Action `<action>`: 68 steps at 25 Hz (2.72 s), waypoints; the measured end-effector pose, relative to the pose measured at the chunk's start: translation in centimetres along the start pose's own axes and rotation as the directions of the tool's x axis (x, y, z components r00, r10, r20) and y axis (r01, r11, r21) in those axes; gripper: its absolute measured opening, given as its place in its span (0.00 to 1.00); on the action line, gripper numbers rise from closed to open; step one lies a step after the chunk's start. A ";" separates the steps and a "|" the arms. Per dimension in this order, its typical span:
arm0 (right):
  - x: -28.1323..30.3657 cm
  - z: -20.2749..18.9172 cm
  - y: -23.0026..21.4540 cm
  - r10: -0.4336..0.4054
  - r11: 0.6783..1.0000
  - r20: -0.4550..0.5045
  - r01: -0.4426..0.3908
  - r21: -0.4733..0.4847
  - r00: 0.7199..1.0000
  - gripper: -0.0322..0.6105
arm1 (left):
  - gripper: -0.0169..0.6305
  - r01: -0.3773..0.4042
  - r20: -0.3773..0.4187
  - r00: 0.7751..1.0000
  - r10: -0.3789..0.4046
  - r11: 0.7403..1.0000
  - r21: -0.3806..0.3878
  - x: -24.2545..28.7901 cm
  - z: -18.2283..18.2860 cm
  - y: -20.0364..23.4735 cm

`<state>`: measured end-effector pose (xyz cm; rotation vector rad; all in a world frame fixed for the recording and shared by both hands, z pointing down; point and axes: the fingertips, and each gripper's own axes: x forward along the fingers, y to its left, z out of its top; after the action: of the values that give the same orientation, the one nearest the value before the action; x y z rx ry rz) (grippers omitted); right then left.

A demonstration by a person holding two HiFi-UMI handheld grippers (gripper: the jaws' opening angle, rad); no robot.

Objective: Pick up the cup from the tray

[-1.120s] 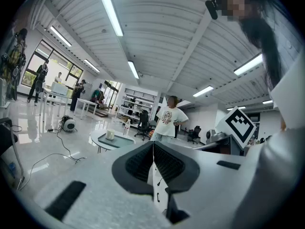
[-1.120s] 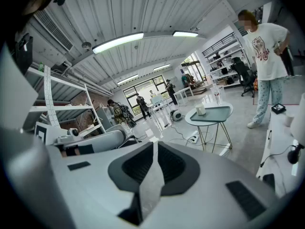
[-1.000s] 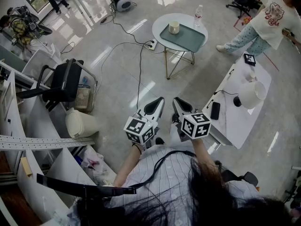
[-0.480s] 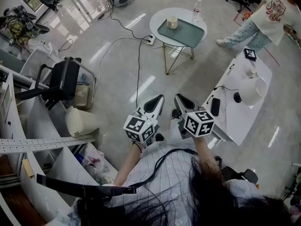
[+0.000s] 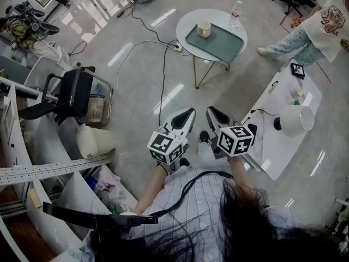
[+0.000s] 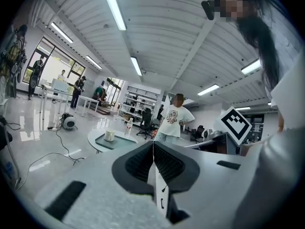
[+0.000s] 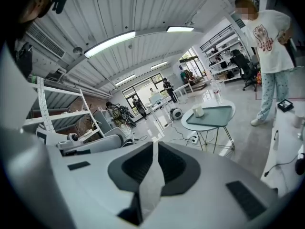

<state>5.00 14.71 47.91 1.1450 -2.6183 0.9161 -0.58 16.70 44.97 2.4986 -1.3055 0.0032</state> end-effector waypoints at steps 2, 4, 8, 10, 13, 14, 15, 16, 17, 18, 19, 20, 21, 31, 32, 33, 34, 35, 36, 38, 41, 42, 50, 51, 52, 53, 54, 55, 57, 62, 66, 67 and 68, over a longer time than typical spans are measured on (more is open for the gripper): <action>1.3 1.2 -1.2 0.011 1.000 -0.008 -0.011 0.004 1.000 0.13 | 0.05 -0.009 0.000 1.000 0.009 1.000 0.002 1.7 0.6 1.0; 2.5 2.5 -2.4 0.018 1.000 -0.009 -0.017 0.003 1.000 0.13 | 0.05 -0.021 0.001 1.000 0.021 1.000 0.004 3.5 1.3 1.9; 4.5 5.0 -4.8 0.043 0.999 -0.022 -0.043 -0.003 0.999 0.13 | 0.05 -0.037 0.002 0.999 0.037 0.999 0.012 7.2 2.6 3.1; 5.5 5.9 -5.8 0.056 0.998 -0.033 -0.056 0.000 0.998 0.13 | 0.05 -0.045 0.005 0.999 0.044 0.999 0.013 8.7 3.1 3.7; 6.7 6.8 -7.0 0.068 0.998 -0.047 -0.069 -0.005 0.997 0.13 | 0.05 -0.061 0.012 0.998 0.061 0.998 0.004 10.4 3.3 4.5; 7.0 7.1 -7.4 0.070 0.997 -0.048 -0.070 -0.011 0.996 0.13 | 0.05 -0.065 0.012 0.998 0.065 0.998 0.001 10.9 3.3 4.7; 7.3 7.4 -7.8 0.069 0.997 -0.049 -0.070 -0.017 0.996 0.13 | 0.05 -0.067 0.009 0.998 0.067 0.998 0.000 11.4 3.2 4.9; 7.4 7.6 -8.3 0.067 0.997 -0.051 -0.068 -0.021 0.996 0.13 | 0.05 -0.068 0.004 0.998 0.068 0.998 -0.001 11.8 3.1 5.0; 7.5 7.7 -8.7 0.066 0.997 -0.055 -0.068 -0.023 0.996 0.13 | 0.05 -0.069 0.001 0.998 0.069 0.998 -0.002 12.3 3.1 5.1; 7.5 7.8 -9.1 0.066 0.997 -0.058 -0.068 -0.024 0.996 0.13 | 0.05 -0.071 0.000 0.998 0.071 0.997 -0.003 12.7 3.2 5.3; 7.6 8.0 -9.4 0.066 0.997 -0.060 -0.068 -0.025 0.996 0.13 | 0.05 -0.073 0.001 0.997 0.073 0.997 -0.004 13.2 3.3 5.5; 7.7 8.1 -9.7 0.066 0.997 -0.061 -0.067 -0.024 0.996 0.13 | 0.05 -0.075 0.003 0.997 0.075 0.997 -0.003 13.5 3.5 5.7; 7.9 8.3 -10.0 0.064 0.998 -0.060 -0.066 -0.023 0.996 0.13 | 0.05 -0.076 0.003 0.997 0.076 0.997 -0.001 13.9 3.7 6.0; 10.8 10.4 -12.9 0.012 1.000 -0.044 -0.012 -0.002 0.999 0.13 | 0.05 -0.052 -0.020 0.998 0.052 0.999 -0.002 17.4 4.7 9.9; 11.2 10.8 -13.3 0.005 1.000 -0.035 -0.005 0.000 0.999 0.13 | 0.05 -0.046 -0.022 0.999 0.046 0.999 -0.001 17.7 4.8 10.4; 11.6 11.2 -13.6 -0.003 1.000 -0.027 0.003 0.003 1.000 0.13 | 0.05 -0.040 -0.026 0.999 0.040 0.999 -0.001 18.2 4.9 11.0; 12.2 11.5 -13.9 -0.010 1.000 -0.021 0.010 0.006 1.000 0.13 | 0.05 -0.034 -0.032 0.999 0.034 0.999 0.000 18.6 5.0 11.6; 12.8 11.8 -14.3 -0.018 1.000 -0.017 0.018 0.009 1.000 0.13 | 0.05 -0.028 -0.039 0.999 0.028 1.000 0.001 19.0 5.1 12.3; 13.6 12.1 -14.6 -0.026 1.000 -0.015 0.026 0.011 1.000 0.13 | 0.05 -0.022 -0.045 0.999 0.022 1.000 0.003 19.5 5.2 13.0; 15.3 12.9 -15.1 -0.044 0.999 -0.012 0.045 0.013 0.999 0.13 | 0.05 -0.010 -0.053 0.999 0.011 1.000 0.008 20.5 5.6 14.8; 18.2 14.1 -15.8 -0.075 0.997 -0.009 0.075 -0.006 0.997 0.13 | 0.05 0.013 -0.062 0.998 -0.012 1.000 0.013 21.9 6.4 17.5; 19.2 14.5 -16.0 -0.081 0.997 -0.011 0.081 -0.014 0.997 0.13 | 0.05 0.022 -0.069 0.997 -0.021 1.000 0.012 22.3 6.5 18.4; 26.4 16.3 -18.9 -0.138 0.990 -0.037 0.138 0.003 0.990 0.13 | 0.05 0.075 -0.117 0.990 -0.075 0.997 0.003 25.6 7.2 24.4; 27.3 16.4 -19.5 -0.152 0.988 -0.038 0.153 0.003 0.988 0.13 | 0.05 0.083 -0.126 0.989 -0.082 0.997 0.002 25.9 7.1 25.0; 28.0 16.5 -20.0 -0.168 0.986 -0.039 0.169 0.002 0.985 0.13 | 0.05 0.090 -0.136 0.987 -0.090 0.996 -0.001 26.2 6.9 25.5; 28.8 16.5 -20.5 -0.183 0.983 -0.042 0.183 0.004 0.982 0.14 | 0.05 0.098 -0.147 0.984 -0.097 0.995 -0.004 26.5 6.7 26.0; 29.6 16.5 -21.1 -0.194 0.981 -0.046 0.194 0.009 0.980 0.14 | 0.05 0.104 -0.158 0.982 -0.104 0.995 -0.008 26.7 6.6 26.4; 30.5 16.5 -21.6 -0.202 0.979 -0.052 0.203 0.016 0.978 0.14 | 0.05 0.110 -0.166 0.980 -0.111 0.994 -0.012 27.0 6.4 26.9; 32.2 16.5 -22.6 -0.212 0.976 -0.067 0.215 0.030 0.975 0.15 | 0.05 0.121 -0.183 0.975 -0.123 0.992 -0.020 27.5 6.1 27.9; 36.2 16.3 -25.3 -0.220 0.975 -0.117 0.223 0.012 0.968 0.25 | 0.05 0.162 -0.218 0.962 -0.163 0.986 -0.022 29.5 5.6 29.6; 38.6 16.2 -27.5 -0.246 0.969 -0.157 0.249 0.001 0.957 0.47 | 0.05 0.199 -0.226 0.954 -0.199 0.980 -0.026 31.4 6.1 30.3; 39.1 16.0 -28.0 -0.261 0.965 -0.167 0.263 -0.011 0.951 0.52 | 0.05 0.205 -0.228 0.952 -0.206 0.978 -0.028 31.9 6.2 30.5; 39.6 15.8 -28.6 -0.275 0.961 -0.179 0.275 -0.027 0.944 0.58 | 0.05 0.210 -0.230 0.950 -0.211 0.977 -0.029 32.3 6.3 30.7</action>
<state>-0.85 -34.00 62.84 1.3171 -2.2436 0.9117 -7.25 -27.18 52.43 2.5308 -0.9416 0.2367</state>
